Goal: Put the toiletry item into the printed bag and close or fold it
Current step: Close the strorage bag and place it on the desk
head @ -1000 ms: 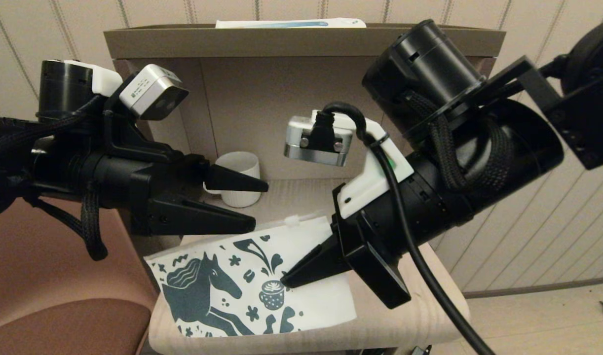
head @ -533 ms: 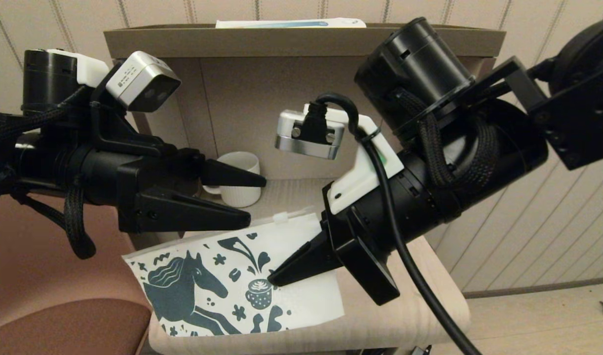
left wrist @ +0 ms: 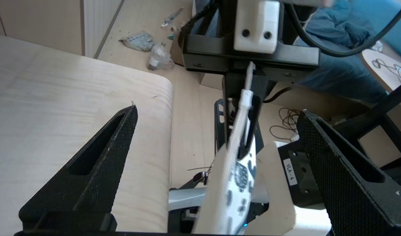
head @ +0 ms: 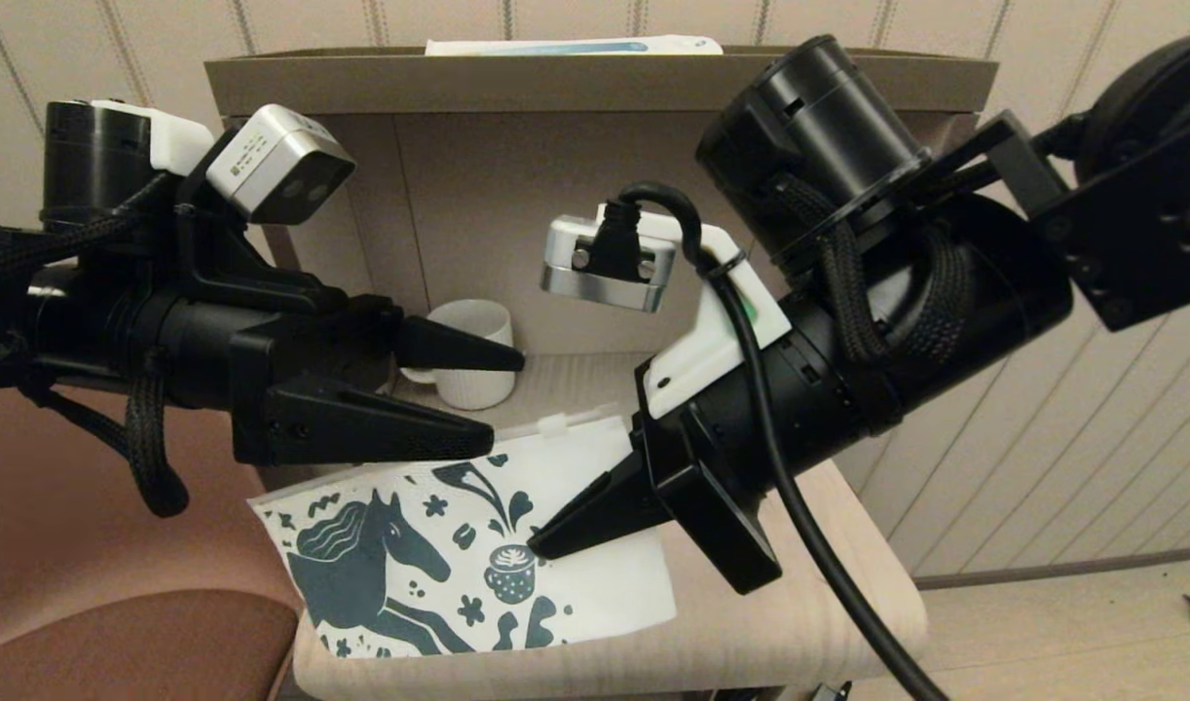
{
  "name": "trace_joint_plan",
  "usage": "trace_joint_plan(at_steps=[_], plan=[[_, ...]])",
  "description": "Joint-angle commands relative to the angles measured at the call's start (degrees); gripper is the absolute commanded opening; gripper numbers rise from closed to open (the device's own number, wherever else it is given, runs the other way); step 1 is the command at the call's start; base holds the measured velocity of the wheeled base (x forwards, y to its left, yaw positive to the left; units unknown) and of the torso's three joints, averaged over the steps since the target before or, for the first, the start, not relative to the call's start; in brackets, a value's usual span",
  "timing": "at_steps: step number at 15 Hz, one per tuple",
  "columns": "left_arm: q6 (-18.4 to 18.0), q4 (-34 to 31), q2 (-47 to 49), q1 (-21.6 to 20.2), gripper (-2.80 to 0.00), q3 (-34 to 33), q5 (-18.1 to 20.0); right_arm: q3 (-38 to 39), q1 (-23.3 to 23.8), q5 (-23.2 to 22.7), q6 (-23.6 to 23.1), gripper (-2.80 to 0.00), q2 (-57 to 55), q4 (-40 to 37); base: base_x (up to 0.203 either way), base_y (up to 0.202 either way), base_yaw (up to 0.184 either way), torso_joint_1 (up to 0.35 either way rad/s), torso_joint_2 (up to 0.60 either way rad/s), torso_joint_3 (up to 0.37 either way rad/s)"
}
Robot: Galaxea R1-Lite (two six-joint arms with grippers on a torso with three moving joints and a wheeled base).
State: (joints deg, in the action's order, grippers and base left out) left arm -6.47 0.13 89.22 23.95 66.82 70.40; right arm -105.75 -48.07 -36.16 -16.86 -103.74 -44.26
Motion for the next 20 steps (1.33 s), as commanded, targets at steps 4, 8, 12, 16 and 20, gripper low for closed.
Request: trace_joint_plan(at_steps=[4,8,12,16,20], plan=[[-0.03,0.04,-0.70,-0.03,0.00,-0.11,0.56,-1.21,-0.33,-0.23,-0.02,-2.80,-0.50,-0.13,0.000,0.000,0.000,0.000,0.00,0.000],[-0.05,0.04,-0.49,-0.02,0.00,0.16,0.18,-1.32,-0.39,3.25,0.37,-2.80,-0.50,-0.09,0.000,0.000,0.000,0.000,0.00,0.000],[0.58,0.04,-0.45,-0.05,0.00,0.42,0.44,-2.00,-0.89,5.31,0.33,-2.80,-0.58,-0.04,0.000,0.000,0.000,0.000,0.00,0.000],[0.85,-0.05,-0.68,-0.05,0.00,0.68,0.79,-2.18,-1.33,4.78,0.33,-2.80,-1.02,1.19,0.000,0.000,0.000,0.000,0.00,0.000],[0.42,0.04,-1.24,-0.05,0.00,0.33,0.62,-2.16,-1.38,3.88,0.38,-2.80,-1.02,1.38,0.000,0.000,0.000,0.000,0.00,0.000]])
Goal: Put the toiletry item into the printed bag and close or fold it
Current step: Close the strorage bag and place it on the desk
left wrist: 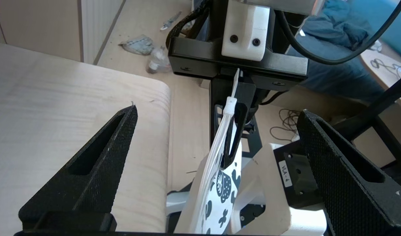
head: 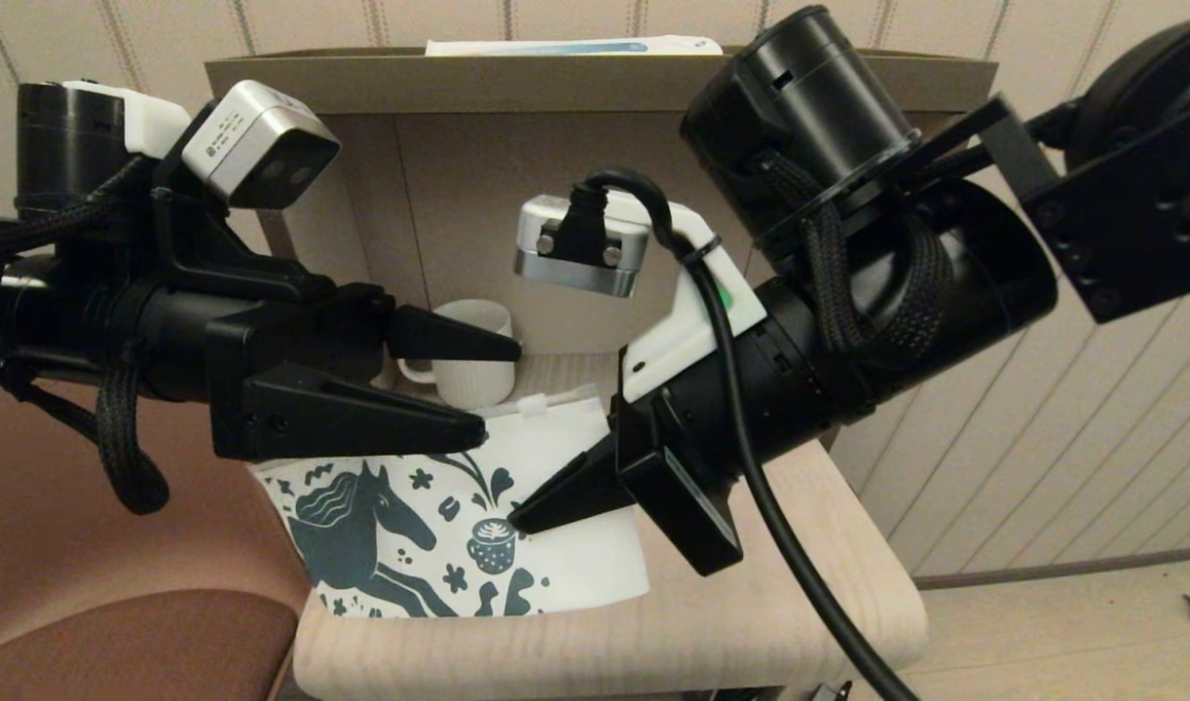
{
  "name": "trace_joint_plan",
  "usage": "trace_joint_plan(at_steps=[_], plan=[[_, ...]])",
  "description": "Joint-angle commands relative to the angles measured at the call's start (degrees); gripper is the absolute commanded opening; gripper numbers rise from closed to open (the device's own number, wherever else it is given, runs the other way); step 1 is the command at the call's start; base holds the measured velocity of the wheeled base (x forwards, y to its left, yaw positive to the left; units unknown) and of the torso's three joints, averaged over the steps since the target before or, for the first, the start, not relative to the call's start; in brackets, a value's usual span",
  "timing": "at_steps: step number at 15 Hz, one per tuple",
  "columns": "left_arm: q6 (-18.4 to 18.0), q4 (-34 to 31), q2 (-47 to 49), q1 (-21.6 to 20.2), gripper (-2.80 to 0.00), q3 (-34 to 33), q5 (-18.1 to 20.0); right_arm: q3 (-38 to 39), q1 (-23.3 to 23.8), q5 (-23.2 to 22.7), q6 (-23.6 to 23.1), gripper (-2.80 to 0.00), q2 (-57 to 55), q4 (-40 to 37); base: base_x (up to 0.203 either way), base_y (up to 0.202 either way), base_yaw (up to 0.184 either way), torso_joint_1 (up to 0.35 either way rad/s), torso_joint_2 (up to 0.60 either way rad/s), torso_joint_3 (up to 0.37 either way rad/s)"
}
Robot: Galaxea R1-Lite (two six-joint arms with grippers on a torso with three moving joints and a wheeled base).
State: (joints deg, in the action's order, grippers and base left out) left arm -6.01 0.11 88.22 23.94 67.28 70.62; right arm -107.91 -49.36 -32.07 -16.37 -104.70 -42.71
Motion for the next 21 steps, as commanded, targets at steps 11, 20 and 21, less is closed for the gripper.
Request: trace_joint_plan(at_steps=[11,20,21], plan=[[-0.50,0.07,-1.16,-0.07,0.00,-0.36,-0.17,-0.19,0.23,0.26,0.02,-2.80,-0.76,1.21,0.000,0.000,0.000,0.000,0.00,0.000],[-0.58,-0.62,-2.52,0.05,0.00,-0.75,0.31,-0.19,1.46,0.17,0.82,-2.80,-1.03,2.72,0.000,0.000,0.000,0.000,0.00,0.000],[-0.58,-0.72,-2.54,0.05,0.00,-0.75,0.31,-0.19,1.46,0.17,0.82,-2.80,-1.03,2.92,0.000,0.000,0.000,0.000,0.00,0.000]])
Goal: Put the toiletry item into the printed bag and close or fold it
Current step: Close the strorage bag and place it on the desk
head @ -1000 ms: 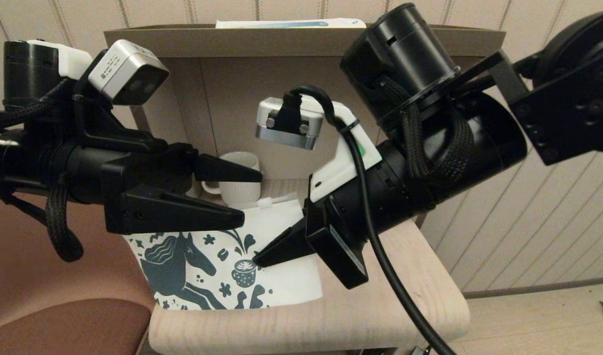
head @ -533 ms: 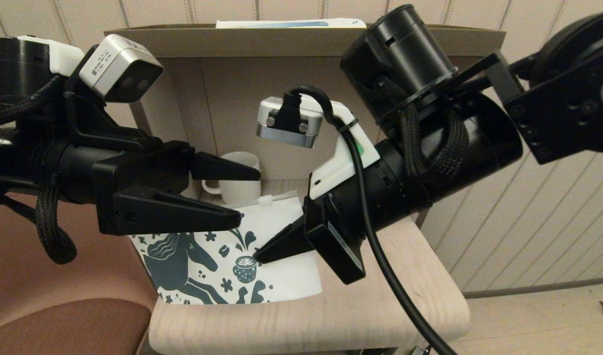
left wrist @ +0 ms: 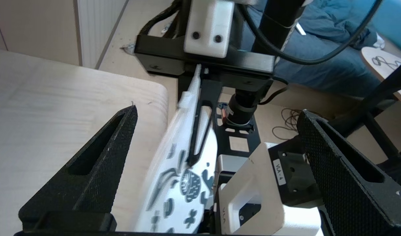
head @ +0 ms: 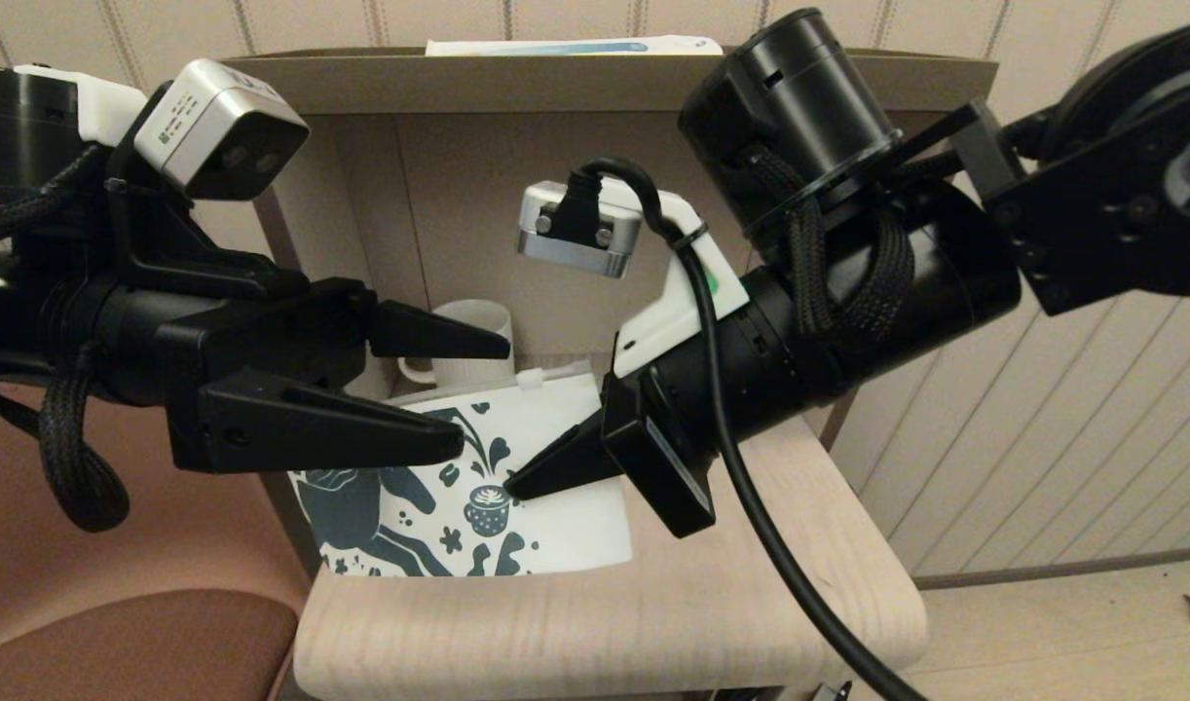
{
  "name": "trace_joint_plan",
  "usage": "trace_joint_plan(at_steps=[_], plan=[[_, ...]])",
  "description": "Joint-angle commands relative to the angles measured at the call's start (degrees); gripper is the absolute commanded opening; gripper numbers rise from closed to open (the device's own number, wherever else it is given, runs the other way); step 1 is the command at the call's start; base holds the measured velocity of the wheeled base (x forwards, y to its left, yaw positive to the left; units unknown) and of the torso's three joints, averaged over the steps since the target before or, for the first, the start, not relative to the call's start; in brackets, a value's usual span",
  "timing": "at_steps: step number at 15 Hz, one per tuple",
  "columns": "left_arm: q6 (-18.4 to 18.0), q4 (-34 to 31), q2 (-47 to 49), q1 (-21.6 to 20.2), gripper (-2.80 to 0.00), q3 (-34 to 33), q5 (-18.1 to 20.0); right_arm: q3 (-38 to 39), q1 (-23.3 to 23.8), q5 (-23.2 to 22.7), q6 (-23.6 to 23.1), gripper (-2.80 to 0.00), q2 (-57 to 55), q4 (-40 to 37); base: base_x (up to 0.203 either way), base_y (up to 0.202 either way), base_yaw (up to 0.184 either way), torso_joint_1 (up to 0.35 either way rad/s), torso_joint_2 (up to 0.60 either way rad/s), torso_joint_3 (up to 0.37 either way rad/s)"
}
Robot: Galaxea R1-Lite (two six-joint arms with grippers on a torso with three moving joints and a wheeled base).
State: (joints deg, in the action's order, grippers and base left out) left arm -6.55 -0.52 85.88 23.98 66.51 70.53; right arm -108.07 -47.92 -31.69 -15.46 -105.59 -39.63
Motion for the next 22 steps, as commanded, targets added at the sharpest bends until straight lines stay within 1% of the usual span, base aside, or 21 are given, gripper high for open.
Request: trace_joint_plan(at_steps=[1,4,6,7,11,15,22], plan=[[-0.04,-0.12,-0.38,0.02,0.00,0.02,0.51,-0.04,0.02,-0.15,-0.10,-2.80,-0.14,0.08,0.000,0.000,0.000,0.000,0.00,0.000],[0.14,-0.18,-0.62,0.10,0.00,0.11,0.83,0.32,-0.15,-0.74,0.69,-2.80,-0.05,-0.01,0.000,0.000,0.000,0.000,0.00,0.000],[0.14,-0.14,-0.63,0.17,0.00,0.02,2.05,0.32,-0.35,-0.95,1.18,-2.80,0.16,0.05,0.000,0.000,0.000,0.000,0.00,0.000],[0.21,0.00,-0.71,0.12,0.00,0.02,3.12,0.32,-0.70,-1.00,2.26,-2.80,0.20,0.59,0.000,0.000,0.000,0.000,0.00,0.000],[0.31,0.08,-0.62,0.18,0.00,0.10,2.77,0.84,-2.19,-0.74,5.97,-2.80,0.21,2.54,0.000,0.000,0.000,0.000,0.00,0.000],[0.66,0.00,-0.62,0.15,0.00,0.14,3.21,1.68,-2.49,-0.64,7.09,-2.80,0.26,4.02,0.000,0.000,0.000,0.000,0.00,0.000],[0.75,-0.09,-0.45,0.10,0.00,0.37,3.21,2.00,-2.70,-0.03,7.11,-2.80,0.14,5.09,0.000,0.000,0.000,0.000,0.00,0.000]])
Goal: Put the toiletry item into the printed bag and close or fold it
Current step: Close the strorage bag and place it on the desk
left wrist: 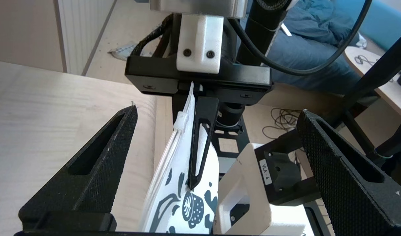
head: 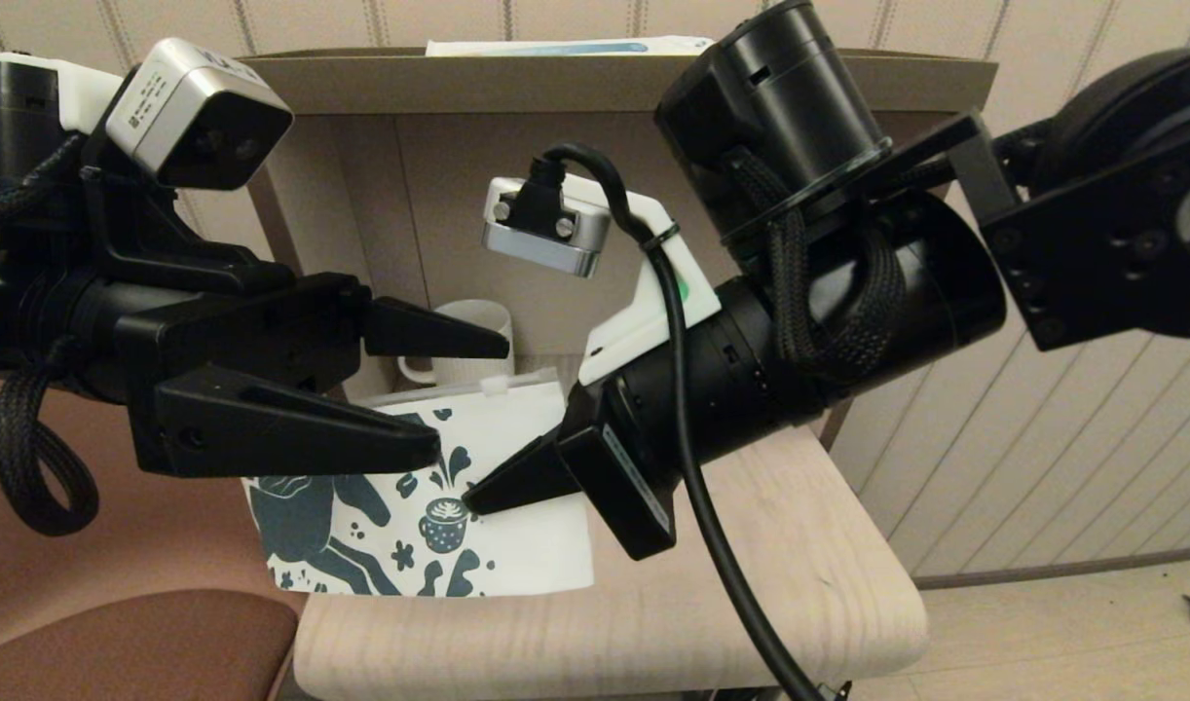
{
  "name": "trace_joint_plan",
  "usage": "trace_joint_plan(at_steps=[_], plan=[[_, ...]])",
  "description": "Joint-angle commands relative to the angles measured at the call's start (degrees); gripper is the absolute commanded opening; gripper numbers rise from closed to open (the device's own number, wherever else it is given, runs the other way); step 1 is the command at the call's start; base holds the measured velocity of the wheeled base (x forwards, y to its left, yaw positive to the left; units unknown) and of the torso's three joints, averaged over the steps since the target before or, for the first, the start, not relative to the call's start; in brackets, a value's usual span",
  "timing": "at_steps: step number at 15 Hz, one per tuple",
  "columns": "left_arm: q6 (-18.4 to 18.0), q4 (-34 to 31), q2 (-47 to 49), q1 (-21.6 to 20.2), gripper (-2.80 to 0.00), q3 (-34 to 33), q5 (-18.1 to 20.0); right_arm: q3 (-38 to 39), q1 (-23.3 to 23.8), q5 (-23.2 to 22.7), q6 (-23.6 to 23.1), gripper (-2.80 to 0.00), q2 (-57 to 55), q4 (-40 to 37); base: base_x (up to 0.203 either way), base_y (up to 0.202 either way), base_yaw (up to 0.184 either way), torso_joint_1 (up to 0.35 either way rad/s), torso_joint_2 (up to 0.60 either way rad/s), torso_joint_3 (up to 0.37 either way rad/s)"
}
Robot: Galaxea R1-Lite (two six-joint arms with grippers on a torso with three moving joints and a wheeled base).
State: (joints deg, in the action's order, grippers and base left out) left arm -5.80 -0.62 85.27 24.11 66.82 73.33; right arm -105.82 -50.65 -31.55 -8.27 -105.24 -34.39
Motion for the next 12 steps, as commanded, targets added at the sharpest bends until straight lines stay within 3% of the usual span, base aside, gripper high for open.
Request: trace_joint_plan(at_steps=[1,12], plan=[[0.00,0.01,0.16,0.06,0.00,-0.02,0.41,-0.44,-0.06,-0.18,-0.08,-2.80,-0.23,-0.15,0.000,0.000,0.000,0.000,0.00,0.000],[-0.09,0.09,-0.02,-0.03,0.00,-0.20,0.41,0.00,-0.32,-0.18,1.15,-2.80,-0.40,1.69,0.000,0.000,0.000,0.000,0.00,0.000]])
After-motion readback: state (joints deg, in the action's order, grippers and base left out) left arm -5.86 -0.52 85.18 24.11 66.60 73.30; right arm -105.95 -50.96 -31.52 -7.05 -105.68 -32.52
